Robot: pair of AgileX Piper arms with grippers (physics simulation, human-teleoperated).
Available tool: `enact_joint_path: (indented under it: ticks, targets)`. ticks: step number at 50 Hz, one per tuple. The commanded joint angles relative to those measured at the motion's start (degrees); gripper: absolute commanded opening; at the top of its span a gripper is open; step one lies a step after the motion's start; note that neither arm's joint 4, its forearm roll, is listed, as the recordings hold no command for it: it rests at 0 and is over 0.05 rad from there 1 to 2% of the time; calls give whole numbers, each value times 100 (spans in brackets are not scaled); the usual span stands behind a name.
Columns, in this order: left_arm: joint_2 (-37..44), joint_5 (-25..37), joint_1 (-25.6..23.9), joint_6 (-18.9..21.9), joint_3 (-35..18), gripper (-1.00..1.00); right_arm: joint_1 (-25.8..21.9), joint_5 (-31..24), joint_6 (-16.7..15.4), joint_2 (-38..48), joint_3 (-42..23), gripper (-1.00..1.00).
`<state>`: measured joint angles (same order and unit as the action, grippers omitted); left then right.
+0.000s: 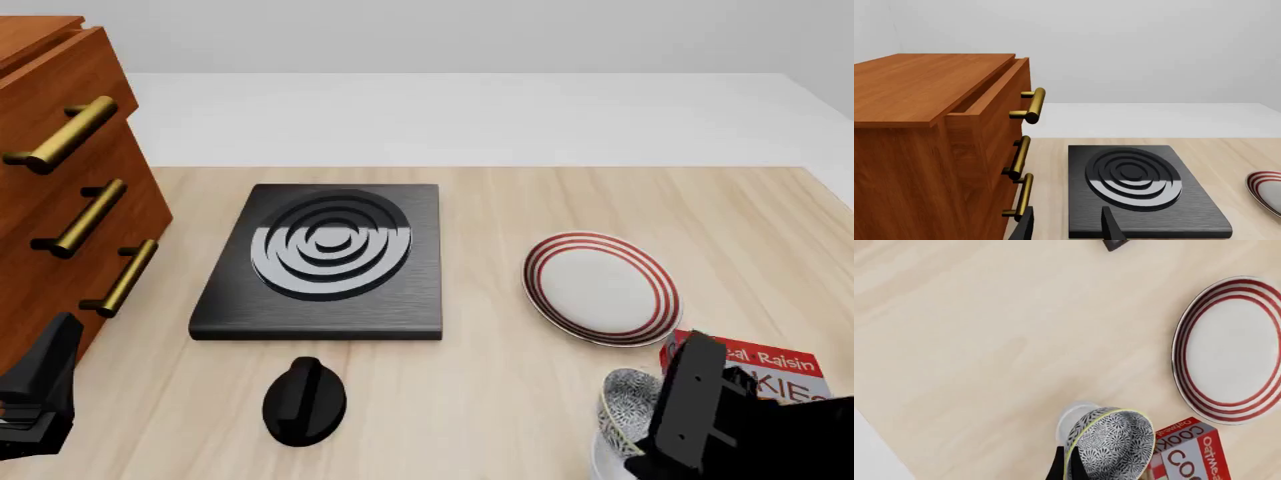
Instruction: Pick the akita bowl on the ramekin and place it on the plate.
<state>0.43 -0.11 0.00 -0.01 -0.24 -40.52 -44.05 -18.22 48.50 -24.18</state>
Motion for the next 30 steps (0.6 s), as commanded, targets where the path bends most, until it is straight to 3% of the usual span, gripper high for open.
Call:
enact_joint_path:
  ticks: [1, 7, 8, 15, 30]
  targets:
    - [0, 0, 0, -1, 0, 100, 292, -973, -309, -471, -732, -100]
    - [0, 0, 0, 1, 0, 100, 292, -1400, -397, -513, -1243, -100]
    - [-1, 0, 0, 2, 0, 100, 400, -1535, -592, -557, -1475, -100]
    - [1, 0, -1, 0, 0, 100, 577, -1868, -940, -532, -1905, -100]
    - [1, 0, 0, 0, 0, 100, 918, -1533, -1141, 2, -2203, -100]
